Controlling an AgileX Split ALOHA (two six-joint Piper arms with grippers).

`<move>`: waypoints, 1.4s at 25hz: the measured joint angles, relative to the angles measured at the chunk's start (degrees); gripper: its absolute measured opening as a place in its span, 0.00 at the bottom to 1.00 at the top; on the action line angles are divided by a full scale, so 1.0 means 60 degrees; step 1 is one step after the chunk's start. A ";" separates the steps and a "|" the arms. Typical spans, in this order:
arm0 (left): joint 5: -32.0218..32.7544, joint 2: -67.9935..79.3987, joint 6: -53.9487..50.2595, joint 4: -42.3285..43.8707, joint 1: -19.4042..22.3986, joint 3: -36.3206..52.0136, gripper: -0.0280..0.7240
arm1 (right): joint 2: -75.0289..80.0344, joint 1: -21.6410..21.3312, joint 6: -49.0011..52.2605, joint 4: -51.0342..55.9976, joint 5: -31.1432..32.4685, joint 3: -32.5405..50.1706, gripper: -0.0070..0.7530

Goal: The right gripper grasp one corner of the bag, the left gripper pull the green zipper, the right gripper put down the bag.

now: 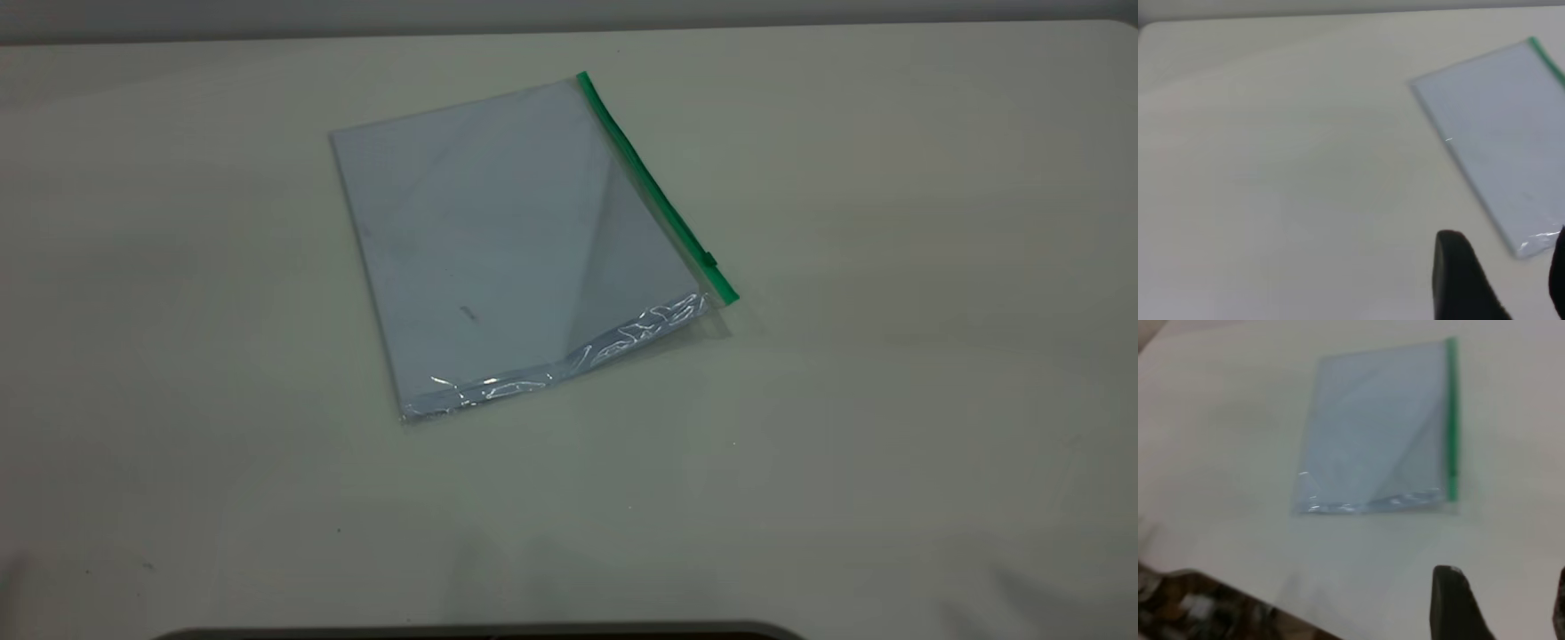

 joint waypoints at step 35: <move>-0.1850 0.5328 0.7650 -0.7563 0.0000 -0.0208 0.66 | 1.7166 0.0053 -0.9292 1.0022 0.0839 -0.4083 0.58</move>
